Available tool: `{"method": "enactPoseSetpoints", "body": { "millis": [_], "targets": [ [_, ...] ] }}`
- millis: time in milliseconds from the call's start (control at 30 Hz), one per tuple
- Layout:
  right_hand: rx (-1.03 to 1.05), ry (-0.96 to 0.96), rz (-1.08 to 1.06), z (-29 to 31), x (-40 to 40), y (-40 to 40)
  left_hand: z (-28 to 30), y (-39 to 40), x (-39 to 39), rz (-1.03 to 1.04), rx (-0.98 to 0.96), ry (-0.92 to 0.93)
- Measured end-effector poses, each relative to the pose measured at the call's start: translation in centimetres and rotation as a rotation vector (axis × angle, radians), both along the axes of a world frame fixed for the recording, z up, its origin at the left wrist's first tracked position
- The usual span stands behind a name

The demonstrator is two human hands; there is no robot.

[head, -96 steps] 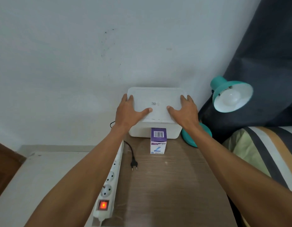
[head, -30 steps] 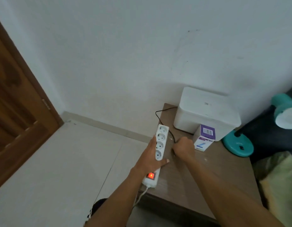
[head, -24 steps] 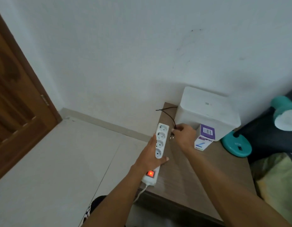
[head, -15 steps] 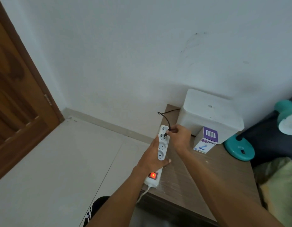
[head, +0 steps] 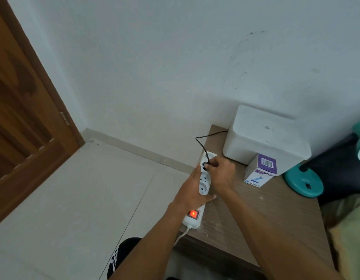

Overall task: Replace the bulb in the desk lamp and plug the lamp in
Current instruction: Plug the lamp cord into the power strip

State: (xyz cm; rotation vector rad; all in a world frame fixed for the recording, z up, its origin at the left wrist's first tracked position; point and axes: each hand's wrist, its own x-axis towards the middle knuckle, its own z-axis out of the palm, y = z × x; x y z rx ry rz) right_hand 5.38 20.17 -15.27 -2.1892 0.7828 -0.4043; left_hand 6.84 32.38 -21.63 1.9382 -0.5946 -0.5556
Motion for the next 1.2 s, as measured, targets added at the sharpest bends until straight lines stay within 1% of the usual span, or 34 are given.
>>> {"method": "enactPoseSetpoints", "body": {
  "millis": [100,200,233,333,467,567,633,700,767,800,833,867,933,1000,1067,1133,1200],
  "targets": [
    [-0.013,0.001,0.000,-0.4,0.1,-0.1,0.4,-0.5,-0.2,0.013,0.006,0.033],
    [-0.032,0.006,-0.005,-0.8,0.1,-0.2,1.4,-0.8,-0.5,0.053,-0.016,0.126],
    [-0.037,0.005,-0.004,-0.8,0.1,-0.2,1.3,-0.9,-0.4,0.064,-0.019,0.124],
    [-0.048,0.026,0.025,-0.3,0.1,-0.3,0.7,-0.3,-0.3,0.013,0.029,0.010],
    [0.038,0.065,0.087,0.5,-0.1,-1.2,0.7,0.1,-0.2,0.004,0.069,-0.014],
    [0.001,0.068,0.136,0.4,-1.8,-1.7,1.2,0.0,-0.5,0.000,0.117,-0.052],
    [-0.045,0.072,0.126,0.3,-3.9,-1.8,1.4,0.1,-0.7,0.010,0.148,-0.126],
    [-0.100,0.102,0.126,-0.1,-6.4,-2.1,1.6,0.2,-1.1,-0.004,0.210,-0.244],
    [-0.130,0.173,0.118,-0.6,-9.3,-2.8,2.1,0.4,-1.6,-0.011,0.280,-0.418],
    [-0.140,0.203,0.103,-1.0,-10.8,-3.4,2.3,0.3,-1.8,-0.032,0.301,-0.548],
    [-0.147,0.229,0.081,-1.6,-12.2,-4.1,2.5,0.1,-2.0,-0.077,0.319,-0.679],
    [-0.155,0.252,0.058,-2.1,-13.6,-4.9,2.7,-0.2,-2.3,-0.133,0.342,-0.772],
    [-0.196,0.272,0.017,-3.1,-16.3,-6.4,3.0,-1.2,-3.2,-0.238,0.369,-0.873],
    [-0.246,0.277,-0.028,-3.7,-18.7,-7.8,3.8,-2.3,-5.2,-0.353,0.386,-0.878],
    [-0.280,0.293,-0.070,-4.3,-20.9,-9.3,4.0,-4.1,-7.6,-0.435,0.371,-0.822],
    [-0.308,0.302,-0.091,-4.7,-22.6,-11.0,3.8,-6.6,-9.7,-0.495,0.350,-0.774],
    [-0.334,0.320,-0.109,-5.3,-23.9,-13.0,3.7,-9.7,-11.5,-0.558,0.337,-0.769]
  ]
}}
